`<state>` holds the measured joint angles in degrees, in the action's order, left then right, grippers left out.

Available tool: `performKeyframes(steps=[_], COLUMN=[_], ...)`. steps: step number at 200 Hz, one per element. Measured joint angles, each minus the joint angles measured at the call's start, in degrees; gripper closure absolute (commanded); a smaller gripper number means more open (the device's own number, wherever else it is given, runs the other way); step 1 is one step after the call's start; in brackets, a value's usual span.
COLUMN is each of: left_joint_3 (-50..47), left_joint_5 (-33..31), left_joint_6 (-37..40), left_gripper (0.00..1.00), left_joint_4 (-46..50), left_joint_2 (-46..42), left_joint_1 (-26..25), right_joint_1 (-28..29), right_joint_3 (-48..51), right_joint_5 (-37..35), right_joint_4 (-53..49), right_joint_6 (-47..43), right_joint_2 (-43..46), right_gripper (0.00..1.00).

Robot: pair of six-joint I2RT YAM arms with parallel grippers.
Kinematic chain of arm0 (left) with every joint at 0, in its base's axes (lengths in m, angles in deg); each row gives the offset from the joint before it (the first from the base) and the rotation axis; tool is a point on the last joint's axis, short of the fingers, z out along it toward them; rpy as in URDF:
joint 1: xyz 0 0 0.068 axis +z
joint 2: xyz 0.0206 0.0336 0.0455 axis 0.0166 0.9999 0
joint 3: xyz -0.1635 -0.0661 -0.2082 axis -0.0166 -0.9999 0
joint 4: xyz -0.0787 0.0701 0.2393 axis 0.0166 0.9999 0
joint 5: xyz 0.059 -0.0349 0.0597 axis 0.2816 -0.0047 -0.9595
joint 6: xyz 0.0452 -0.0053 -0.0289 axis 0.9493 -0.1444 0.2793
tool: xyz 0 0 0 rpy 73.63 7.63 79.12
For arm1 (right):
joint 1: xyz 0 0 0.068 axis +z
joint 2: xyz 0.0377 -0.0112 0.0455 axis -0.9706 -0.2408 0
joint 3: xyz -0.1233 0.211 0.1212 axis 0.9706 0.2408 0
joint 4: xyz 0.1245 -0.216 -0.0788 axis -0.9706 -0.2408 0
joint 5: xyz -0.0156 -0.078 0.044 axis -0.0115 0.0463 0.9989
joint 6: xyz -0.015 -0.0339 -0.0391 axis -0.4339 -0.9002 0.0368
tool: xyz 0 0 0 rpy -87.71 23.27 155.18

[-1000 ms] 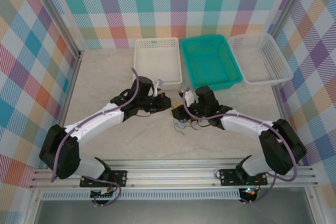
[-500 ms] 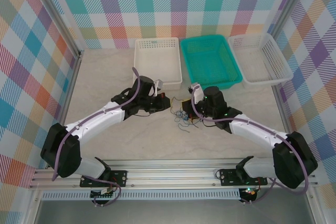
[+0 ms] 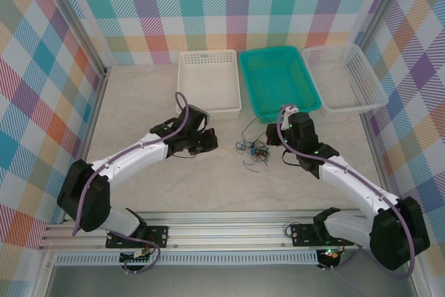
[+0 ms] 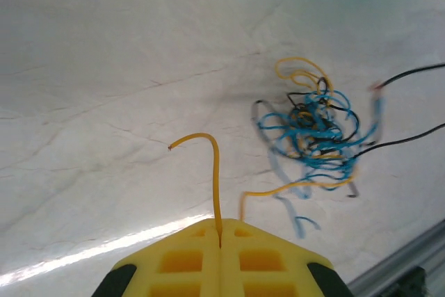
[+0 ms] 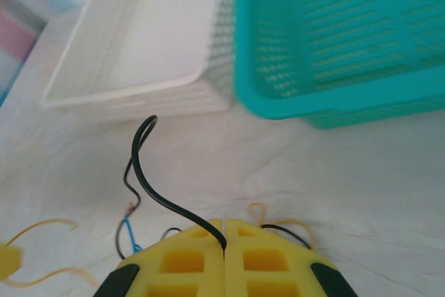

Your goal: Untangle the cables

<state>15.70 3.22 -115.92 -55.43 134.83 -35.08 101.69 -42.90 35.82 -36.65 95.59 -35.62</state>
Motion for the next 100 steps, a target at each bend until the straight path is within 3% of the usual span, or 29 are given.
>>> performKeyframes(steps=[100], left_joint_3=[-3.74], left_joint_5=[-17.70], left_joint_6=[-5.05], left_gripper=[1.00], left_joint_4=[6.16], left_joint_2=[-11.39], left_joint_1=[3.48], right_joint_1=[-6.32], right_joint_3=[3.76], right_joint_5=[-15.10], right_joint_4=[-16.55], right_joint_6=[9.53], right_joint_2=[4.94], right_gripper=[1.00])
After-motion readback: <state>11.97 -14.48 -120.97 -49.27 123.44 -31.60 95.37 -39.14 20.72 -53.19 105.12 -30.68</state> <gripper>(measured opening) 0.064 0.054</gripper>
